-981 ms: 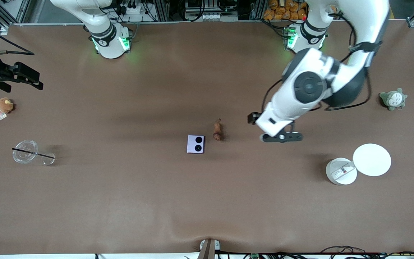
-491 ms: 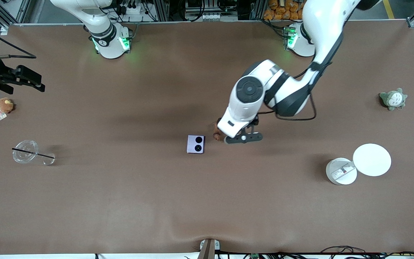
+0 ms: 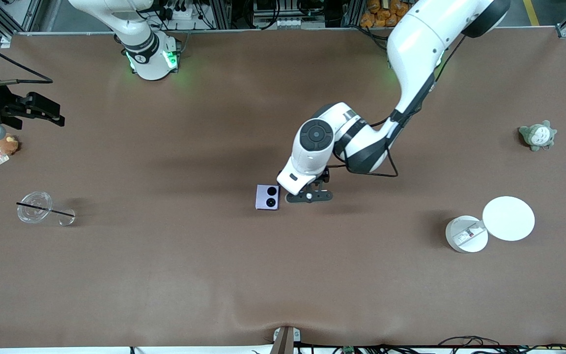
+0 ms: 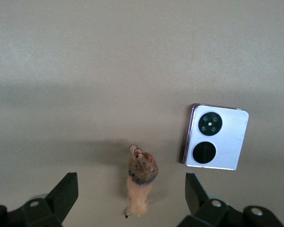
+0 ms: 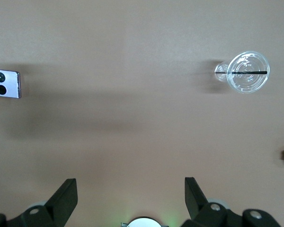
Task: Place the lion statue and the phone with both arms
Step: 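Reach the left gripper down to the brown lion statue, then close the left gripper on the lion statue and lift it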
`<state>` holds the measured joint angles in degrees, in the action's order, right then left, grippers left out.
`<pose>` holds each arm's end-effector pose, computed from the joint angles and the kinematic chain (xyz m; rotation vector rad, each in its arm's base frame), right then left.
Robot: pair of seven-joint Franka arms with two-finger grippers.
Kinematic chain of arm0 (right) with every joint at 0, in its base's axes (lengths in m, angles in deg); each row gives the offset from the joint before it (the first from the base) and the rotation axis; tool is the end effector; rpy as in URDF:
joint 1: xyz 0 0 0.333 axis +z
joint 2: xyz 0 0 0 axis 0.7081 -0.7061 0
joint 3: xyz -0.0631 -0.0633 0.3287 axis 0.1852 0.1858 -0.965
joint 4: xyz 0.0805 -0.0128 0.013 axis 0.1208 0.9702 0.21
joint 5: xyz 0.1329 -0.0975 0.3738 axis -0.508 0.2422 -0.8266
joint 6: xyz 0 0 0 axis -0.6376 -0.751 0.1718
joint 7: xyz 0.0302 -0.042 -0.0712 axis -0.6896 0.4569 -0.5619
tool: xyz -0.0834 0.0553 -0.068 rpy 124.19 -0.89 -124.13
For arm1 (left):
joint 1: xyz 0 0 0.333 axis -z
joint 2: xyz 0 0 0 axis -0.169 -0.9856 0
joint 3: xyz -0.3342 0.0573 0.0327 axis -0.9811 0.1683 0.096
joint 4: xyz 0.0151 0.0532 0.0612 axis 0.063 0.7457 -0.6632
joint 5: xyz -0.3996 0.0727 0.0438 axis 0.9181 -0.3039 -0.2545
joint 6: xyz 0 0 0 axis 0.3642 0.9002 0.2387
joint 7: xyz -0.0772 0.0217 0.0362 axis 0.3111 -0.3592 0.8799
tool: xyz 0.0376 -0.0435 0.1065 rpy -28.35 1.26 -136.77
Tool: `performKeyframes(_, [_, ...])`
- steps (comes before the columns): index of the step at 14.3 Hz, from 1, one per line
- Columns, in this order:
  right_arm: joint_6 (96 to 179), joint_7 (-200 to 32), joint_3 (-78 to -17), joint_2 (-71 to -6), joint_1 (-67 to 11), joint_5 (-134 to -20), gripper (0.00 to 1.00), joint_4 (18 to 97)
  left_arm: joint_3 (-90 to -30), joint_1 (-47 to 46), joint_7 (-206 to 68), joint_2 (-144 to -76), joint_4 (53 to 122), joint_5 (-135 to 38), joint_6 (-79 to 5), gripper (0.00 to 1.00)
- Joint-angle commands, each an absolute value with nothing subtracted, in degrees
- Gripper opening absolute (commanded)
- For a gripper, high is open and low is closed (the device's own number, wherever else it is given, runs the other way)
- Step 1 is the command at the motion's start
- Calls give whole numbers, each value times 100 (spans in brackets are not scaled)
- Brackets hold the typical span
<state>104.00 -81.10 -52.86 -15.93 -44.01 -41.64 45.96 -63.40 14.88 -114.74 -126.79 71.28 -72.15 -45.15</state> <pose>0.5578 0.0119 0.6374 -3.1005 -0.0798 0.1750 0.5652 -0.4966 0.2656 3.0828 0.0877 -0.0033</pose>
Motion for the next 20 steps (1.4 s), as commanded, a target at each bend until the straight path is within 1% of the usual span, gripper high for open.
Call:
performKeyframes(1, [10322, -8138, -5281, -1609, -4385, -4206, 100, 4548, -5972, 1856, -11646, -12852, 6958, -7341, -4666, 100])
performKeyframes(2, [10322, -8138, -5281, -1609, -4376, -4206, 100, 4548, -5954, 1883, -11646, -12931, 6958, -7341, -4780, 98])
performKeyframes(6, [10313, -8129, -5290, -1600, -4359, -4206, 100, 4539, -5945, 1910, -12058, -13133, 6967, -7341, -4798, 91])
performKeyframes(7, [10321, -8129, -5290, -1609, -4350, -4206, 100, 4539, -5945, 1962, -12103, -13160, 6967, -7350, -4799, 90])
performKeyframes(11, [10322, -8120, -5290, -1609, -4315, -4215, 100, 4539, -5945, 1980, -12532, -13213, 6967, -7341, -4799, 79])
performKeyframes(12, [10322, -8120, -5290, -1609, -4315, -4215, 100, 4539, -5945, 2015, -12647, -13222, 6967, -7341, -4799, 79])
performKeyframes(14, [10278, -8120, -5290, -1609, -4306, -4215, 100, 4548, -5945, 2059, -12797, -13213, 6975, -7332, -4790, 73])
performKeyframes(15, [10251, -8111, -5290, -1609, -4289, -4215, 100, 4539, -5945, 2050, -12797, -13213, 6975, -7350, -4764, 67])
performKeyframes(17, [10242, -8111, -5290, -1609, -4218, -4215, 100, 4539, -5945, 2059, -12797, -13222, 6975, -7333, -4755, 60])
performKeyframes(18, [10242, -8102, -5290, -1617, -4166, -4215, 100, 4548, -5945, 2059, -12789, -13213, 6975, -7332, -4755, 54])
performKeyframes(19, [10234, -8102, -5290, -1635, -4148, -4215, 100, 4565, -5945, 2059, -12789, -13213, 6975, -7332, -4755, 43])
performKeyframes(20, [10234, -8102, -5290, -1687, -4139, -4223, 100, 4557, -5945, 2059, -12780, -13213, 6975, -7350, -4755, 24])
